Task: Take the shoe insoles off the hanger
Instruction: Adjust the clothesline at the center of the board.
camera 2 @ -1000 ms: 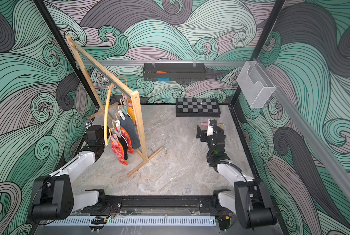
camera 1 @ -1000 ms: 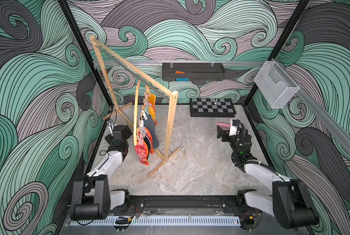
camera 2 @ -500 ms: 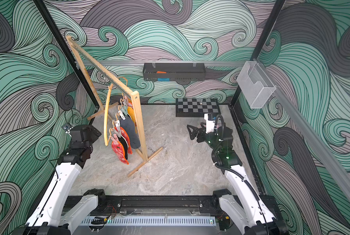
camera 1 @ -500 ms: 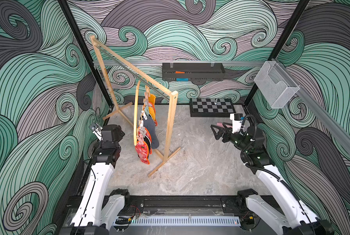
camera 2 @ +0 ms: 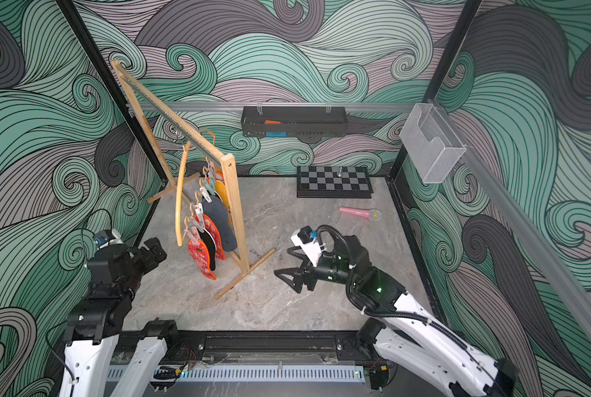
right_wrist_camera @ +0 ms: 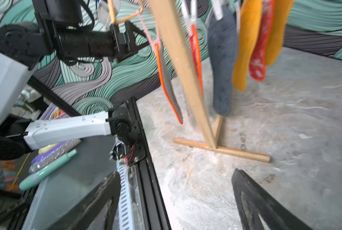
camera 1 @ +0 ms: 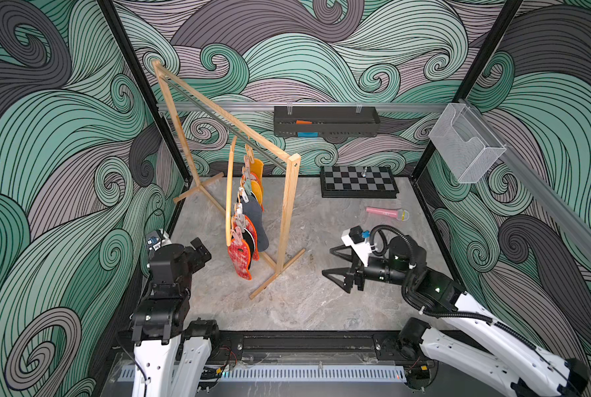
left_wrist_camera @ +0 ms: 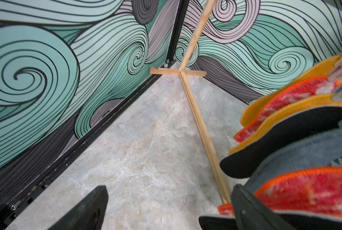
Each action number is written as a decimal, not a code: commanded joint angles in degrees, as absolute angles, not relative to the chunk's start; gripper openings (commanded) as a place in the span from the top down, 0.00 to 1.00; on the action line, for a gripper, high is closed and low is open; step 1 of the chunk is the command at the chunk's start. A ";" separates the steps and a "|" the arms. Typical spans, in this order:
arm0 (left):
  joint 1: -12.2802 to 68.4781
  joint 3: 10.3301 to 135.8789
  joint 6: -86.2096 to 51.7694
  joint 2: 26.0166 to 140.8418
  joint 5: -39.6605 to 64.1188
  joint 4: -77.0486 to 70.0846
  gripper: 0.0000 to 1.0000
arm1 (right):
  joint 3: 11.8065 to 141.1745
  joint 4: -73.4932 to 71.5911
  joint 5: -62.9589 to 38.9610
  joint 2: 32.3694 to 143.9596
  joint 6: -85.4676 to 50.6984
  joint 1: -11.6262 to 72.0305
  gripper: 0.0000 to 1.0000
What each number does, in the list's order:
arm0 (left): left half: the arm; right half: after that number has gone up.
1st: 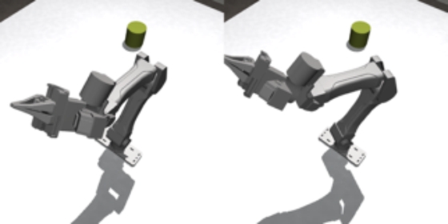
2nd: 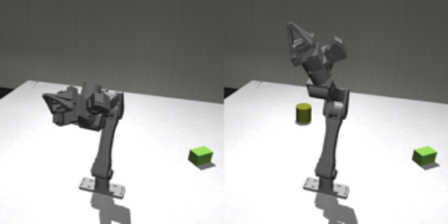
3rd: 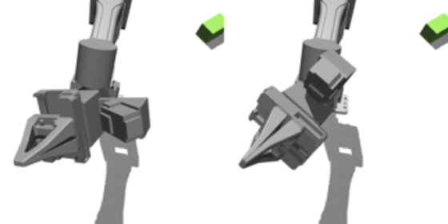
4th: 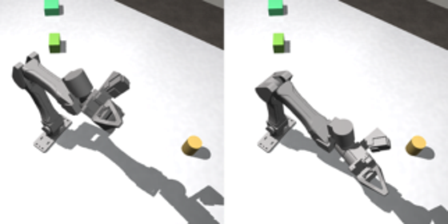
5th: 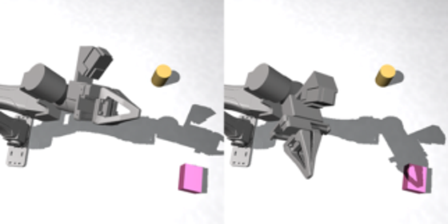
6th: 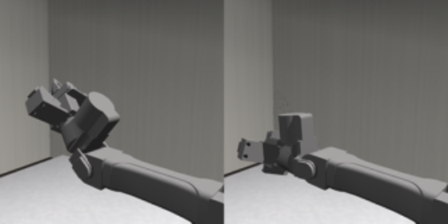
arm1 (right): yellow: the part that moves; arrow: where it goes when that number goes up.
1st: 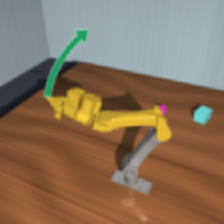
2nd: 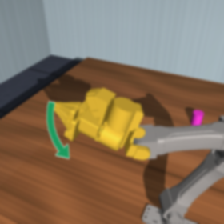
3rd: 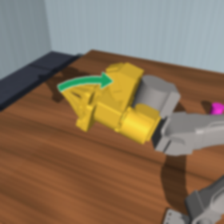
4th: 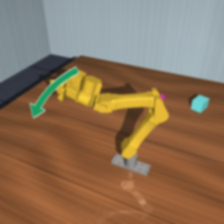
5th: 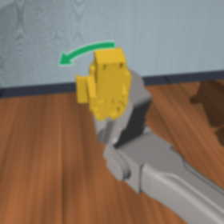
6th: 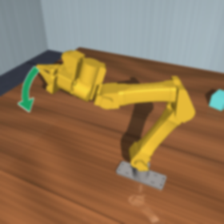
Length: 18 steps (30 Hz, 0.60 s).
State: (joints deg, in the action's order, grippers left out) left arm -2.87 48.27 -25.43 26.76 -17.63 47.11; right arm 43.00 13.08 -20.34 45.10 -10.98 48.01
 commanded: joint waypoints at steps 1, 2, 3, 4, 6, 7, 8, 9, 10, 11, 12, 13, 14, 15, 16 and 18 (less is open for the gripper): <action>-3.23 47.84 -24.48 22.16 -18.95 48.45 0.02 | 44.18 12.40 -8.62 49.82 -4.91 56.34 0.10; -3.32 47.31 -24.27 20.83 -20.05 47.69 0.02 | 44.52 11.15 -4.85 51.92 -4.91 58.61 0.09; -3.39 46.88 -24.26 19.73 -20.40 47.19 0.02 | 45.09 9.66 -2.52 54.02 -5.11 60.31 0.09; -3.46 46.78 -23.89 19.12 -19.99 47.06 0.02 | 45.69 8.50 -1.13 55.87 -5.38 61.21 0.07; -3.60 48.10 -23.25 18.16 -19.36 49.18 0.02 | 47.12 5.56 2.09 60.08 -7.12 61.93 0.08; -3.52 48.59 -23.12 17.61 -19.46 50.25 0.03 | 48.08 4.77 1.80 61.90 -7.12 61.90 0.08; -3.47 48.40 -23.09 16.55 -19.51 50.23 0.03 | 49.54 4.34 1.95 63.93 -7.24 62.03 0.08; -3.52 47.68 -22.98 15.37 -19.52 49.38 0.03 | 50.94 3.87 2.40 66.11 -7.81 61.96 0.08; -3.50 47.17 -22.86 14.40 -19.47 48.45 0.03 | 51.97 3.63 2.67 67.73 -8.10 61.98 0.08; -3.59 46.79 -22.84 13.56 -19.09 47.76 0.03 | 53.11 2.98 2.95 69.34 -8.59 62.00 0.08; -3.55 46.74 -22.57 13.17 -18.85 47.46 0.04 | 53.70 2.18 3.19 70.44 -8.93 62.03 0.08; -3.60 46.75 -22.57 13.01 -18.73 47.75 0.04 | 53.85 0.76 3.37 71.26 -9.34 61.97 0.08; -3.60 46.95 -22.48 13.22 -18.58 47.98 0.04 | 53.73 -1.02 3.78 71.85 -9.93 62.01 0.07; -3.60 47.00 -22.33 13.30 -18.52 48.10 0.04 | 53.68 -2.24 3.95 72.28 -10.34 61.98 0.07; -3.60 46.98 -22.38 13.51 -18.71 48.07 0.04 | 53.96 -3.16 3.98 72.80 -10.52 61.96 0.07; -3.60 46.91 -22.41 13.78 -18.43 47.91 0.04 | 54.91 -3.75 5.69 74.26 -11.31 61.97 0.06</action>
